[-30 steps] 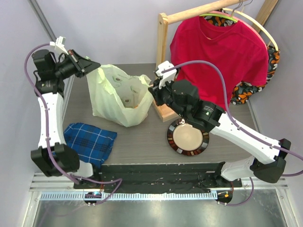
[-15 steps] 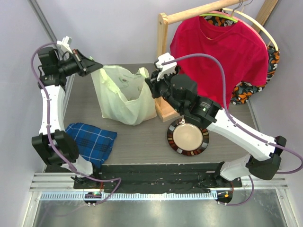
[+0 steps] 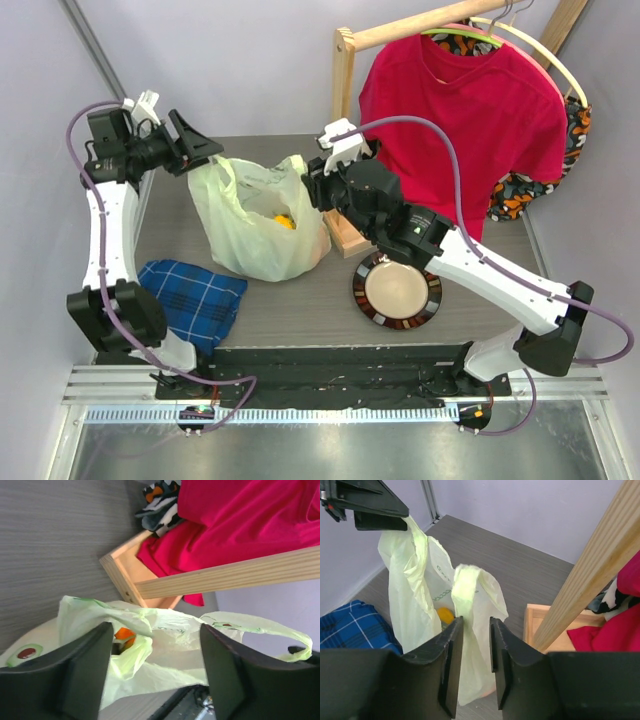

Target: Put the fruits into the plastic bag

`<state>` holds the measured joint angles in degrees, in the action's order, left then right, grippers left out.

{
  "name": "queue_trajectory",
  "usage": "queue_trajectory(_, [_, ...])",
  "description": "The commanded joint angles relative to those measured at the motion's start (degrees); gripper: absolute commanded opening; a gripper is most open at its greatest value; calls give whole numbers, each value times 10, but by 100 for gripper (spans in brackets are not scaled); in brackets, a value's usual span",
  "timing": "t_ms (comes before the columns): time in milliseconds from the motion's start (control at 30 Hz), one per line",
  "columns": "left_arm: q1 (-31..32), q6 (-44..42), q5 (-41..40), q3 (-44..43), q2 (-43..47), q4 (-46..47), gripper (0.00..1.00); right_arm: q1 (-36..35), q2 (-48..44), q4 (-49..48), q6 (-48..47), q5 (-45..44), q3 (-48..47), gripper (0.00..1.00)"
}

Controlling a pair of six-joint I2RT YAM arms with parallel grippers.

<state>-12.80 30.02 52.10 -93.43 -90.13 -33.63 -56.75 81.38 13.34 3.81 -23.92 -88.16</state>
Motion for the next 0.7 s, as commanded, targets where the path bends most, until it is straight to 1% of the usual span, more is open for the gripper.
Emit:
queue_trajectory(0, [2, -30, -46, -18, 86, -12, 84, 2, -33, -23, 9, -1, 1, 40])
queue_trajectory(33, [2, -43, -55, -17, 95, -17, 86, 2, -38, -22, 11, 3, 4, 45])
queue_trajectory(67, [2, -51, -79, -16, 115, -34, 91, 2, -43, -22, 14, 10, 6, 53])
queue_trajectory(133, [2, -65, -108, -5, 137, -47, 93, 1, -60, -22, 17, 14, 18, 59])
queue_trajectory(167, [2, -78, -123, 0, 149, -52, 95, 2, -68, -22, 19, 15, 24, 63])
queue_trajectory(200, [1, -85, -156, 6, 176, -53, 96, 2, -76, -24, 22, 17, 37, 66])
queue_trajectory(267, [1, -95, -190, 36, 205, -41, 97, 2, -105, -28, 26, 19, 54, 72])
queue_trajectory(300, [2, -98, -224, 49, 239, -31, 98, 2, -116, -29, 30, 17, 69, 74])
queue_trajectory(367, [3, -99, -259, 88, 272, 2, 100, 2, -147, -31, 33, 10, 84, 78])
queue_trajectory(400, [2, -98, -290, 99, 299, 11, 100, 1, -157, -31, 36, -3, 99, 81])
queue_trajectory(467, [2, -95, -321, 126, 320, 24, 100, 3, -183, -29, 37, -25, 120, 85])
queue_trajectory(500, [2, -97, -334, 144, 340, 27, 100, 4, -189, -23, 37, -52, 127, 86])
queue_trajectory(567, [2, -109, -334, 168, 359, 44, 100, 8, -208, -11, 40, -101, 148, 88])
queue_trajectory(667, [2, -119, -343, 210, 401, 53, 100, 9, -237, -6, 45, -140, 183, 90])
